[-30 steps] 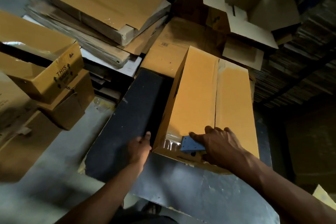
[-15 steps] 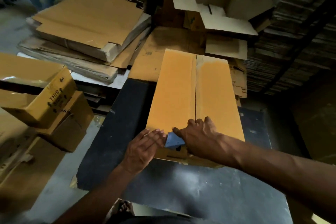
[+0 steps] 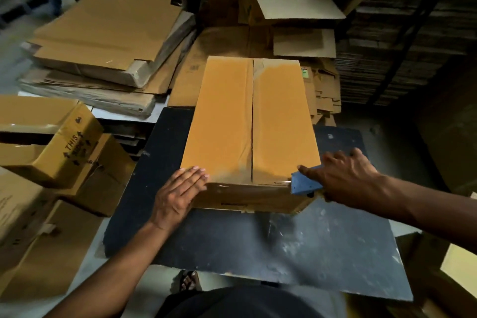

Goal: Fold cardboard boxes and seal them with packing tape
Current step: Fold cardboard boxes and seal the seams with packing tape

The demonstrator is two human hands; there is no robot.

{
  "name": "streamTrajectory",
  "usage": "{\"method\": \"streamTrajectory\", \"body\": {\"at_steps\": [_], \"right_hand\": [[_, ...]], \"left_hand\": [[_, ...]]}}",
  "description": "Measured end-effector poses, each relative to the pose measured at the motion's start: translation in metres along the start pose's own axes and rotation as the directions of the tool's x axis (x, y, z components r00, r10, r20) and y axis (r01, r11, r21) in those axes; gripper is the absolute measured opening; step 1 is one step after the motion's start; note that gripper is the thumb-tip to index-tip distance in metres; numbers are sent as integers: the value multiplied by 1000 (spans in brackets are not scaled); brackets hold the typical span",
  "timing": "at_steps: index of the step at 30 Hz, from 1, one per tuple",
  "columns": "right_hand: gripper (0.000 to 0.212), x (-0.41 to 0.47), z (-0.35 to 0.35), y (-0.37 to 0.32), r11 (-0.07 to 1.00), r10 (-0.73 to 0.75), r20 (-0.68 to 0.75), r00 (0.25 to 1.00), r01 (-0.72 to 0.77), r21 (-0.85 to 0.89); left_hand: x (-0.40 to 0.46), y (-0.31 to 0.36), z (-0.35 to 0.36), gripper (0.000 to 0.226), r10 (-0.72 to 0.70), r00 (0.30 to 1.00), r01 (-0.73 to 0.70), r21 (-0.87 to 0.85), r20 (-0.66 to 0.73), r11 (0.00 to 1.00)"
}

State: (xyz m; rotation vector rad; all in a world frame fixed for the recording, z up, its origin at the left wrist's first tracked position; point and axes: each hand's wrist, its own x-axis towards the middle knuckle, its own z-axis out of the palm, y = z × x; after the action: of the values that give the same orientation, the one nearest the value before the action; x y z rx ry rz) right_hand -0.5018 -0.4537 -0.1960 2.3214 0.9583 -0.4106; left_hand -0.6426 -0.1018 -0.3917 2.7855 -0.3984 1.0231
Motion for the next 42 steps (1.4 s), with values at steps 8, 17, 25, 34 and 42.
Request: {"method": "streamTrajectory", "body": {"at_steps": [8,17,25,34,42], "right_hand": [[90,3,33,18,997,-16,-29,999,18,80],[96,2,63,28,980,-71,-134,988,94,176],[89,-5,75,50,960,-161,-197,967,200,196],[87,-36,109,112,969,-99,-151,983,130,212],[84,-56,131,140,982,-82,-113,990,100,162]], "left_hand": [[2,9,-7,40,-86,990,84,22,115,996],[88,141,37,69,95,961,-75,-87,259,993],[95,141,69,67,246,952,-212,-190,180,959],[92,143,72,68,256,951,-227,-172,175,959],[92,142,72,51,266,941,-239,-146,210,960]]}}
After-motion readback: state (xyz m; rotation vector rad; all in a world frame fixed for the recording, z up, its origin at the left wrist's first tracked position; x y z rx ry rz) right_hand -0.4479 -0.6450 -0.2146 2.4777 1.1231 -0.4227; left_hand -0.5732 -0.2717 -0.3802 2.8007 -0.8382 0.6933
